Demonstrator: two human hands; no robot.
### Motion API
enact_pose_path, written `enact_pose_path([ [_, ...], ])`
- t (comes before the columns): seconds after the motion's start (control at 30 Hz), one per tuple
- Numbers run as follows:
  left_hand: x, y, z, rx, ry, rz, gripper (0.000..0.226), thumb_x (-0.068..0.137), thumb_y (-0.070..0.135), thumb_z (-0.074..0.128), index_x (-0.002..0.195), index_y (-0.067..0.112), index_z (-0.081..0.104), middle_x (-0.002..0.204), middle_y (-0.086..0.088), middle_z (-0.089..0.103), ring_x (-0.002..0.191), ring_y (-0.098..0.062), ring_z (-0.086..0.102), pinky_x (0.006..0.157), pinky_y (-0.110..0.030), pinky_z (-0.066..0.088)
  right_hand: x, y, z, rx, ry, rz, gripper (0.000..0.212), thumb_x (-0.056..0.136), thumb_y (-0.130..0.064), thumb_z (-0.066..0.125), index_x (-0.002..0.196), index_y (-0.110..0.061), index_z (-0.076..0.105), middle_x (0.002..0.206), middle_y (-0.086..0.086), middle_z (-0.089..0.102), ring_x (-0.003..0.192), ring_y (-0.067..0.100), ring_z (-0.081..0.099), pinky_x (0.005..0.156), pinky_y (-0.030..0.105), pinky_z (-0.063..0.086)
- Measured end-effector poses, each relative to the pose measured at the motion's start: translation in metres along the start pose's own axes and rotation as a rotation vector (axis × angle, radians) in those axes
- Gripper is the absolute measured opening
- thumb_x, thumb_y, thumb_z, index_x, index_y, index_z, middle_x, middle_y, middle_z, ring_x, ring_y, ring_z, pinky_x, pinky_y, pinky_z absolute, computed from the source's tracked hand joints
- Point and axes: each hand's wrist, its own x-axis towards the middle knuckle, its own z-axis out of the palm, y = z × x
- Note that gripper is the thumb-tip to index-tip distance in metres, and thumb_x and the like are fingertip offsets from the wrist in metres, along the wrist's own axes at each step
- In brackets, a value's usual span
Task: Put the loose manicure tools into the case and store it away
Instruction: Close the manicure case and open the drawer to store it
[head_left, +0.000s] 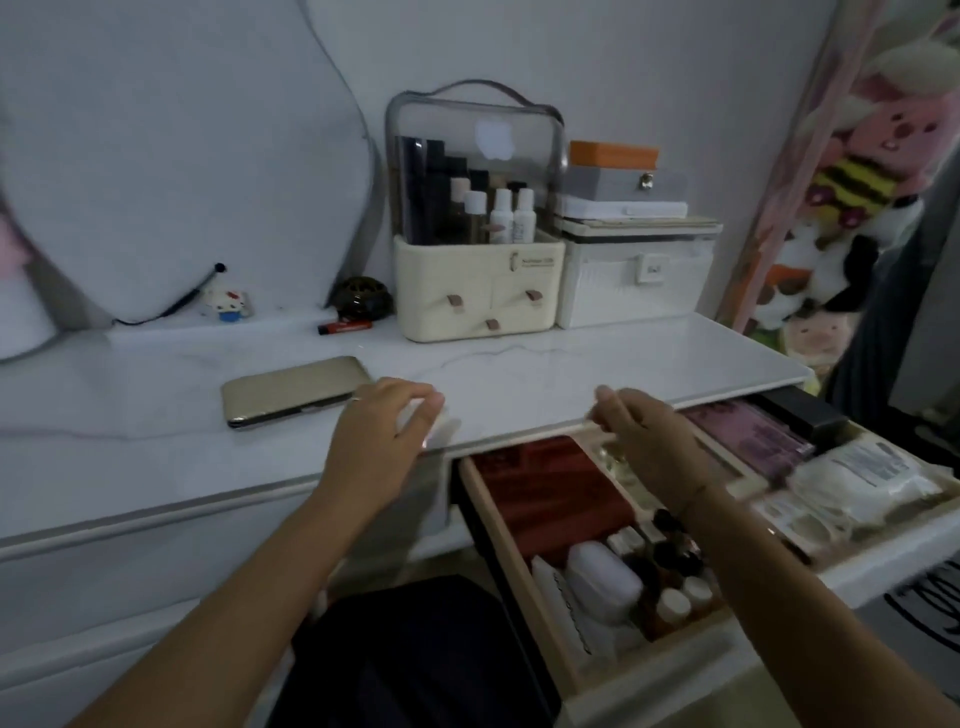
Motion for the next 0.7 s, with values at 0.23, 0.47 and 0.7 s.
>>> enact_pose_path([
  [0.23, 0.015, -0.088, -0.085, 0.369, 0.022, -0.439, 0.058, 0.090, 0.048, 0.051, 0.138, 0.015, 0.043, 0.149, -0.009, 0.035, 0.137, -0.029, 0.027, 0.111, -0.042, 0.024, 0.059, -0.097, 0.126, 0.394, -0.510, 0.077, 0.024, 0.091, -0.039, 0.047, 0.085, -0.017, 0.056, 0.094, 0.006, 0.057, 0.094, 0.020, 0.056, 0.086, 0.035, 0.045],
  [0.47, 0.027, -0.124, -0.112, 0.218, -0.241, -0.544, 0.085, 0.080, 0.056, 0.061, 0.146, 0.014, 0.028, 0.150, -0.007, 0.033, 0.134, -0.023, 0.035, 0.107, -0.033, 0.031, 0.090, -0.112, 0.197, 0.615, -0.541, 0.411, 0.028, 0.091, -0.038, 0.048, 0.078, -0.015, 0.057, 0.082, 0.006, 0.051, 0.078, 0.016, 0.051, 0.106, 0.046, 0.038],
  [0.7, 0.023, -0.103, -0.091, 0.190, -0.271, -0.458, 0.109, 0.052, 0.070, 0.074, 0.141, 0.019, 0.037, 0.127, 0.001, 0.043, 0.118, -0.018, 0.041, 0.098, -0.032, 0.040, 0.095, -0.091, 0.172, 0.896, -0.538, 0.625, 0.013, 0.088, -0.006, 0.055, 0.075, -0.008, 0.055, 0.065, 0.003, 0.054, 0.056, 0.008, 0.049, 0.048, 0.016, 0.041],
])
